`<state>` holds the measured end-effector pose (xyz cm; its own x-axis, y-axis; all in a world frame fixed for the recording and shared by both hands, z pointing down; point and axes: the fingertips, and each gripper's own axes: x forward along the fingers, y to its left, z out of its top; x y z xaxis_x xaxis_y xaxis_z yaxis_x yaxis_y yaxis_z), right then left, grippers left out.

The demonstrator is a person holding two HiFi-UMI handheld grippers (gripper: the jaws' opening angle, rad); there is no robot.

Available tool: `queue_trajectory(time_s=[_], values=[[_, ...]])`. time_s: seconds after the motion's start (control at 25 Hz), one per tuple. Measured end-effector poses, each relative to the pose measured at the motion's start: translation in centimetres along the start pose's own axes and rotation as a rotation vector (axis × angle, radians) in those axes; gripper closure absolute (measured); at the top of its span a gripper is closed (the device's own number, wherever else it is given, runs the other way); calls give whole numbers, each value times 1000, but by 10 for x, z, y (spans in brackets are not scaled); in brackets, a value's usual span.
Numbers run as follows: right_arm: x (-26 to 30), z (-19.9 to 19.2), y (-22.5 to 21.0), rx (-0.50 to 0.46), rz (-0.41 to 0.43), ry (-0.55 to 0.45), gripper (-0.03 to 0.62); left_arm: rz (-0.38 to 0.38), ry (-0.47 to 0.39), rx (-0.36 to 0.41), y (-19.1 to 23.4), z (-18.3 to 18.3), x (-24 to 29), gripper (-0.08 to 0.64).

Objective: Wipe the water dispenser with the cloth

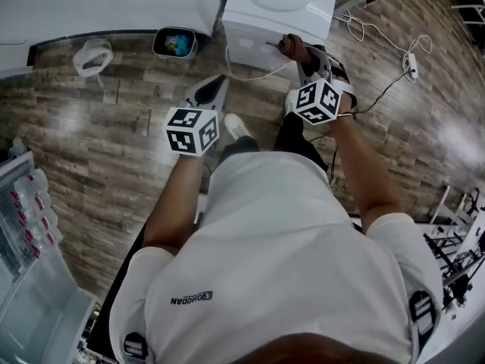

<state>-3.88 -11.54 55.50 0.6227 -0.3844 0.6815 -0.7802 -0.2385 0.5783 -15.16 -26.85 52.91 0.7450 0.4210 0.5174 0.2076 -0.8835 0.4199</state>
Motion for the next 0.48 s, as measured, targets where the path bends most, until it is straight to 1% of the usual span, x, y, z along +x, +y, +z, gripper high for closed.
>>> queue_trajectory(time_s=[0.32,0.48], values=[[32,-11,26,-53,32,57,522,17,-12,-15,3,-3,-9,559],[52,-18,41,-79,61,83,522,-8,-10,15,-1,-6,-10,558]])
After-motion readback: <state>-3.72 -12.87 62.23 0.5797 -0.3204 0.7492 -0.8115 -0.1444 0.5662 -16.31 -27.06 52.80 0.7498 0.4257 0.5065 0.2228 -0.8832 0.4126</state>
